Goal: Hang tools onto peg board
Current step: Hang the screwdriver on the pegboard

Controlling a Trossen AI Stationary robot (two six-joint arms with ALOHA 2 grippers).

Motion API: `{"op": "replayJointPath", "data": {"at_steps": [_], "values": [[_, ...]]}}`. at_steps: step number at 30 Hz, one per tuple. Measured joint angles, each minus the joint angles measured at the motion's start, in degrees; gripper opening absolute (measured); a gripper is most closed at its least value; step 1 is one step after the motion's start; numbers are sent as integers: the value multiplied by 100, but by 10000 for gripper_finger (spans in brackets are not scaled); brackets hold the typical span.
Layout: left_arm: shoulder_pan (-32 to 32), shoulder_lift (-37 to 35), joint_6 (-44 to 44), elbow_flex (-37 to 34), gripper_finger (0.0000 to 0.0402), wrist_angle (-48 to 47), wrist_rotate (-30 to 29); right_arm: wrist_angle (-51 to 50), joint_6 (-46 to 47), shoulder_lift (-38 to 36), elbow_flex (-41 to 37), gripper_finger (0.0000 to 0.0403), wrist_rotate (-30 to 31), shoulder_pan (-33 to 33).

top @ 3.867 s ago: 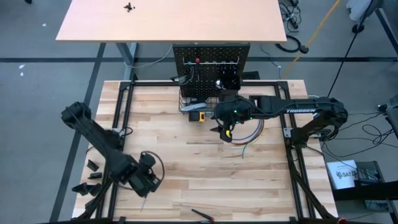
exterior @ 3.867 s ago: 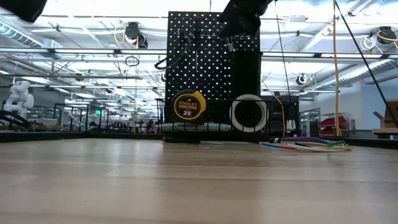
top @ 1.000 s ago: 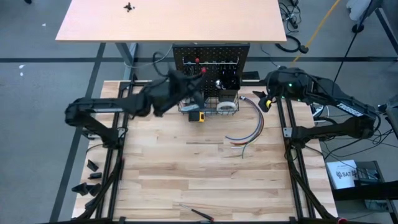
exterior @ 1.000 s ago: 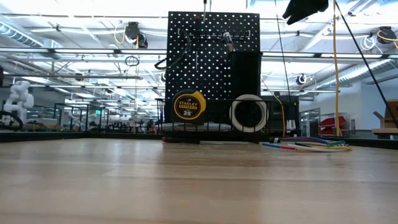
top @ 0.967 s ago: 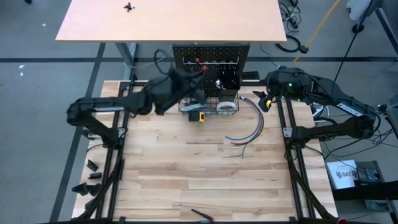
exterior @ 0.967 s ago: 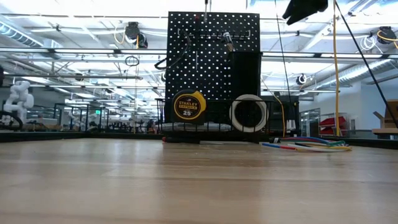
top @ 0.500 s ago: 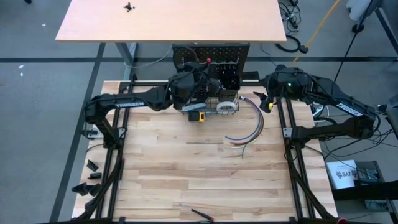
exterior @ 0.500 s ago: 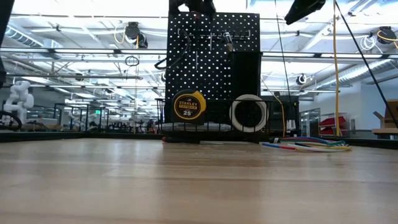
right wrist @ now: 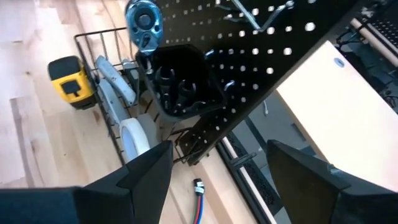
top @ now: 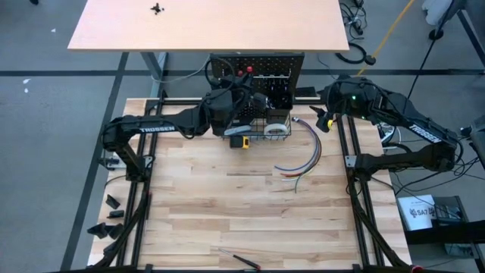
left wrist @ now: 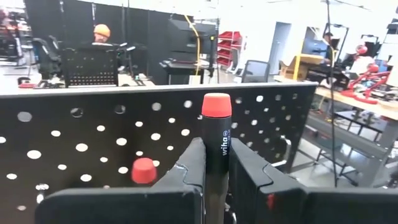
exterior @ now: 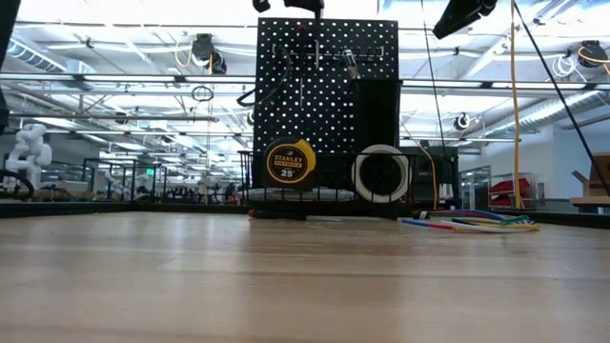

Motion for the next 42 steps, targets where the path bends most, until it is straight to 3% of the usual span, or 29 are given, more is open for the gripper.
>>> {"op": "replayJointPath", "data": {"at_steps": [21, 42], "values": [[231, 229, 486, 0, 34, 448, 54, 594, -92, 35, 0, 253, -308, -187], [503, 281, 779, 0, 39, 915, 516, 594, -88, 318, 0, 253, -301, -211]]}}
